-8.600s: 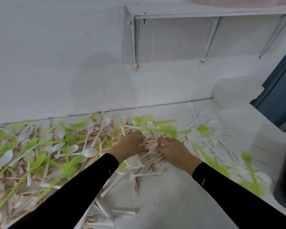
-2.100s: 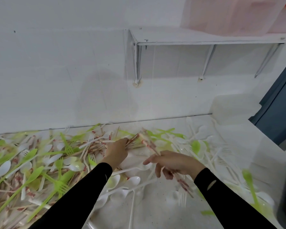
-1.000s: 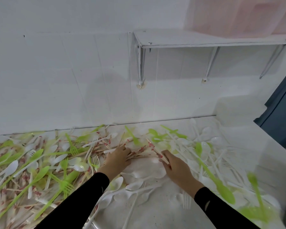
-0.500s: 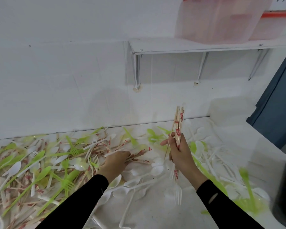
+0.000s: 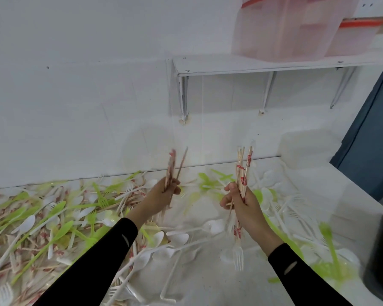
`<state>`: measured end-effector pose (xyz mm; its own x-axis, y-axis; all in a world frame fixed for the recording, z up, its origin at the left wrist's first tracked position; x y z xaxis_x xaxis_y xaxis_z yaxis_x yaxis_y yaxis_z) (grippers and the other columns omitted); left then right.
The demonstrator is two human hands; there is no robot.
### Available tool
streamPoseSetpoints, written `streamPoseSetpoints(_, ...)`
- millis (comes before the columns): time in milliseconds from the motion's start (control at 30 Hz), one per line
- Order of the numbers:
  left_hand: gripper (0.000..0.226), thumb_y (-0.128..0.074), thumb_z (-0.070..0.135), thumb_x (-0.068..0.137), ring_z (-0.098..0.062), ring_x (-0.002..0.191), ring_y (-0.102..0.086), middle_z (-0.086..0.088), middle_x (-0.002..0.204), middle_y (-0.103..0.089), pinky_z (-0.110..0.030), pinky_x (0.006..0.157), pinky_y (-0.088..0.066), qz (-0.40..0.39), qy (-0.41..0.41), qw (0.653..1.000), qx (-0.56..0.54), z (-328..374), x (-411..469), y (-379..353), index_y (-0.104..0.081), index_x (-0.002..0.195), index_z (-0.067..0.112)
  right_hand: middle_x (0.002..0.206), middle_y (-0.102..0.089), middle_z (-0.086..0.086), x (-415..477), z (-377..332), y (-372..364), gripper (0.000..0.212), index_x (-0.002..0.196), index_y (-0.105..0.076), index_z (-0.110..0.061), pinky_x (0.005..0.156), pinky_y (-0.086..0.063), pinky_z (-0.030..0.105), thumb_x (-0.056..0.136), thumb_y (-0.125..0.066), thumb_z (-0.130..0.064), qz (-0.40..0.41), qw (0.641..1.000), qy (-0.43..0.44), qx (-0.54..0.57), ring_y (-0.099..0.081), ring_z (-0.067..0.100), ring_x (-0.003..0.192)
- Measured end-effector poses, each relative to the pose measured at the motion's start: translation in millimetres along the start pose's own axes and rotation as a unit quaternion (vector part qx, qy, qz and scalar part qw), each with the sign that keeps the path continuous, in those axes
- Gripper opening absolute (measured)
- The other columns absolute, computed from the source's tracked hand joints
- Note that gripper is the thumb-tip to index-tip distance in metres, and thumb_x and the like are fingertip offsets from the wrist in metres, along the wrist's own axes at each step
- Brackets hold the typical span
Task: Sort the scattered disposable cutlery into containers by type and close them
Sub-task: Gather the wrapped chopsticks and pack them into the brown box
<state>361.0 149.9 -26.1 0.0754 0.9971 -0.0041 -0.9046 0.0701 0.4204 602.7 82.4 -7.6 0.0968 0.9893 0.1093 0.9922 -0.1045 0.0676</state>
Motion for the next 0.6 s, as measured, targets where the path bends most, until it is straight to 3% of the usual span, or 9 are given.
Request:
streamPoseSetpoints(67, 0.015, -0.045, 0.021, 0.104, -0.021, 0.074, -0.060, 0.006, 0.070, -0.063, -0.044, 0.076, -0.050, 0.042, 0.008, 0.992, -0.119, 11.2, -2.7, 0.5, -0.056, 0.095, 0.016, 0.056, -0.051, -0.003, -1.6, -2.0, -3.7, 0.032, 0.095, -0.061, -0.011, 0.059, -0.049, 0.033, 0.099, -0.047, -0.039, -0.009, 1.000, -0.015, 0.018, -0.054, 0.018, 0.055)
streamPoseSetpoints(133, 0.022, -0.049, 0.029, 0.102, -0.019, 0.064, -0.057, 0.005, 0.065, -0.058, -0.037, 0.065, -0.049, 0.071, 0.028, 0.965, -0.249, 24.9, -6.3, -3.0, -0.055, 0.089, 0.013, 0.055, -0.040, -0.005, -3.1, -0.2, -6.7, 0.034, 0.091, -0.064, -0.015, 0.049, -0.035, 0.029, 0.096, -0.049, -0.045, 0.000, 1.000, -0.021, 0.013, -0.039, 0.016, 0.050)
streamPoseSetpoints(200, 0.028, -0.051, 0.034, 0.101, -0.012, 0.052, -0.046, 0.004, 0.062, -0.049, -0.028, 0.055, -0.043, 0.094, 0.062, 0.919, -0.377, 37.5, -9.1, -5.7, -0.050, 0.081, 0.014, 0.056, -0.038, -0.007, -4.9, 0.9, -7.6, 0.032, 0.088, -0.065, -0.020, 0.049, -0.029, 0.026, 0.097, -0.049, -0.045, 0.016, 1.000, -0.021, 0.005, -0.033, 0.012, 0.049)
streamPoseSetpoints(333, 0.038, -0.053, 0.039, 0.099, -0.007, 0.041, -0.034, 0.006, 0.052, -0.037, -0.019, 0.042, -0.037, 0.131, 0.129, 0.796, -0.577, 55.0, -16.9, -7.6, -0.040, 0.070, 0.018, 0.056, -0.039, -0.010, -12.2, -3.4, -4.3, 0.031, 0.086, -0.066, -0.021, 0.052, -0.031, 0.023, 0.099, -0.049, -0.044, 0.033, 0.999, -0.011, 0.023, -0.035, 0.006, 0.049)
streamPoseSetpoints(433, 0.042, -0.052, 0.039, 0.100, -0.010, 0.046, -0.043, 0.003, 0.053, -0.045, -0.022, 0.046, -0.044, 0.150, 0.143, 0.762, -0.614, 61.2, -24.3, -17.9, -0.040, 0.066, 0.017, 0.053, -0.043, -0.013, -21.4, -10.8, -1.5, 0.029, 0.087, -0.066, -0.019, 0.057, -0.036, 0.015, 0.099, -0.050, -0.040, 0.050, 0.999, 0.012, 0.011, -0.042, 0.000, 0.050)
streamPoseSetpoints(600, 0.038, -0.043, 0.037, 0.103, -0.014, 0.074, -0.065, -0.003, 0.078, -0.066, -0.029, 0.069, -0.056, 0.083, 0.133, 0.753, -0.639, 83.4, -34.4, -48.0, -0.052, 0.075, 0.013, 0.054, -0.052, -0.022, -37.0, -24.2, 9.2, 0.025, 0.093, -0.063, -0.022, 0.061, -0.037, 0.013, 0.099, -0.048, -0.040, 0.059, 0.997, 0.038, -0.019, -0.049, -0.004, 0.053)
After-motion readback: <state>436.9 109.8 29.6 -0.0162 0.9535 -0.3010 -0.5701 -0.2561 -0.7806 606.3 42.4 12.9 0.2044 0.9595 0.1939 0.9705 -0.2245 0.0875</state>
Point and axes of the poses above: each hand's wrist, its own x-axis towards the middle knuckle, its own y-axis out of the back of the hand, z = x × y, the point moved 3 cm from there along x, towards the middle knuckle
